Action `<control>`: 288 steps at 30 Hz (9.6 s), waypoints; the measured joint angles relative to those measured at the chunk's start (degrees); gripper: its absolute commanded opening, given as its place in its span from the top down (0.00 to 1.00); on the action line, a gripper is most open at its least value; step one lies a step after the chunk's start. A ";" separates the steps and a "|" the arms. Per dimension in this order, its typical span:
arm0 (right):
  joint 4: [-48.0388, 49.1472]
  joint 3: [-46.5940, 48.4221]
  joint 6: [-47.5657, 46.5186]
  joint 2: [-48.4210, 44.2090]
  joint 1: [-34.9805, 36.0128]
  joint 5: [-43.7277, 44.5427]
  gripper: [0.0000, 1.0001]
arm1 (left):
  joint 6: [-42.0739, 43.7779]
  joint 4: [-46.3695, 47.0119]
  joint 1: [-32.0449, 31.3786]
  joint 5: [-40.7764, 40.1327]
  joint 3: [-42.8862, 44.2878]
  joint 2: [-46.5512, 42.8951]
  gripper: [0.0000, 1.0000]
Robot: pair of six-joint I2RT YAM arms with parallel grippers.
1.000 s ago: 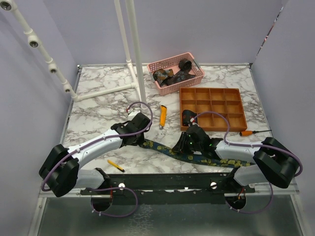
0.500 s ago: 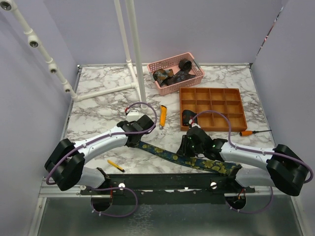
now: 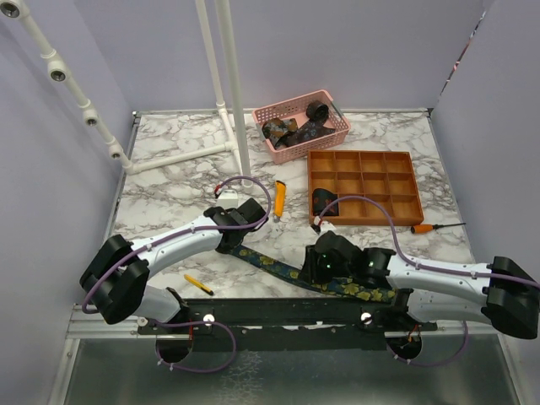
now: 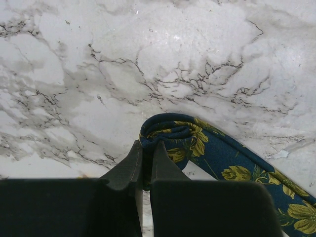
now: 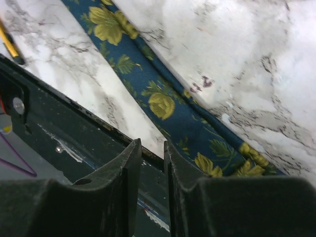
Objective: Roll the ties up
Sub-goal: Roll the tie at the center of the board.
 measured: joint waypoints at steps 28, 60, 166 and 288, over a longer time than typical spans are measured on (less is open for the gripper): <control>-13.53 6.75 10.69 13.46 -7.13 5.55 0.70 | -1.84 1.25 -0.15 -0.33 -3.39 -3.43 1.00; -10.95 3.91 -2.82 4.22 -12.61 5.77 0.61 | -9.27 -10.71 -4.72 -14.71 7.30 9.27 1.00; 58.07 13.62 14.58 51.78 -13.11 -31.04 0.97 | 0.26 34.73 32.87 42.75 -24.72 -21.97 0.13; 48.09 2.89 14.78 33.40 -10.93 -14.88 0.98 | -6.67 48.37 19.34 38.25 -36.13 -29.40 0.38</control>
